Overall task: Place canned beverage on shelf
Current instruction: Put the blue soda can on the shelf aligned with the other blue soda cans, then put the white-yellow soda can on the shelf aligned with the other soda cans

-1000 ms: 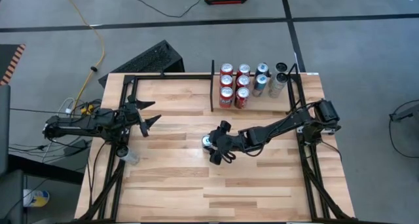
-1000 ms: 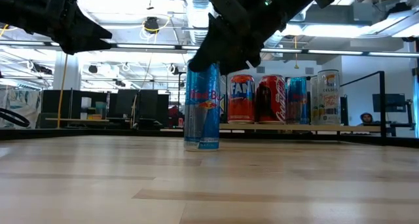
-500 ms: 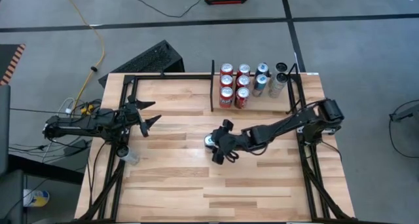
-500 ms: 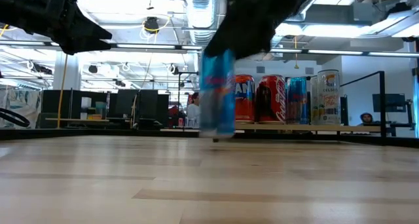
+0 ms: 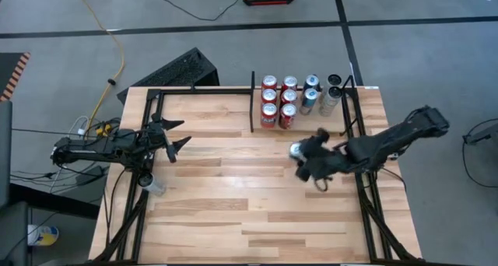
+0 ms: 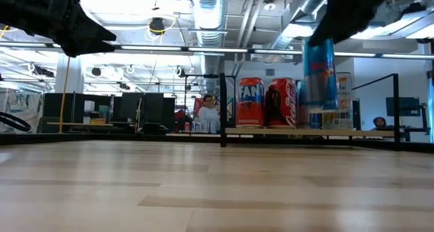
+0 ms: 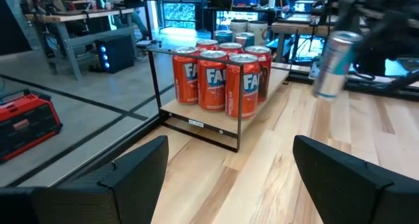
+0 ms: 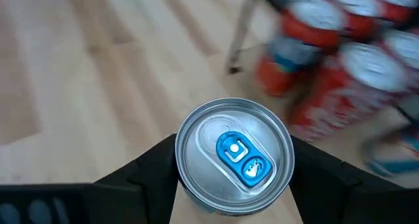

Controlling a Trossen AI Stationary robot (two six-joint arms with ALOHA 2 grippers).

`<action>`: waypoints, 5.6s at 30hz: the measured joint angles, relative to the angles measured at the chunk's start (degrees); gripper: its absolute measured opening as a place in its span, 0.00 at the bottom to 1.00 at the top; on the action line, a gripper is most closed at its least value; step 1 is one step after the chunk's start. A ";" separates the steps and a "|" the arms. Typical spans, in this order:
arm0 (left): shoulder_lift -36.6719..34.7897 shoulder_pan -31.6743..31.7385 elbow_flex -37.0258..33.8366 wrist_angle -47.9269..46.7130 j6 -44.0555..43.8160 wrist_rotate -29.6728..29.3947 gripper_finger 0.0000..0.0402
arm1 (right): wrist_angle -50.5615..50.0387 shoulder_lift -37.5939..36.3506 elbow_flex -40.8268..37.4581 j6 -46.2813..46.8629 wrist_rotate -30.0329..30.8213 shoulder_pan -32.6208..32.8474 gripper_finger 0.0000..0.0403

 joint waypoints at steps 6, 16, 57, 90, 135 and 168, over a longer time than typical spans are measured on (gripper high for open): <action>0.01 0.00 0.00 0.13 -1.61 -0.07 0.79 | 5.00 -11.46 -9.99 -3.65 0.89 -7.81 0.65; 0.00 0.00 0.00 0.33 -3.00 -0.54 0.79 | 12.23 -15.18 -13.99 -17.33 -8.16 -24.90 0.65; 0.01 0.00 0.00 -0.02 -2.49 -0.53 0.79 | 16.76 -11.00 -13.84 -23.78 -16.74 -41.24 0.89; 14.85 -0.66 14.90 -13.73 -7.08 24.82 0.79 | 23.79 -1.36 1.13 -10.45 -10.20 1.96 0.81; 43.16 -50.70 44.52 -76.84 -51.17 23.23 0.79 | 27.51 3.23 1.13 -11.49 -6.62 4.53 0.81; 43.11 -50.86 35.56 -71.06 -50.35 24.40 0.67 | 27.57 3.20 1.13 -11.37 -6.83 2.81 0.81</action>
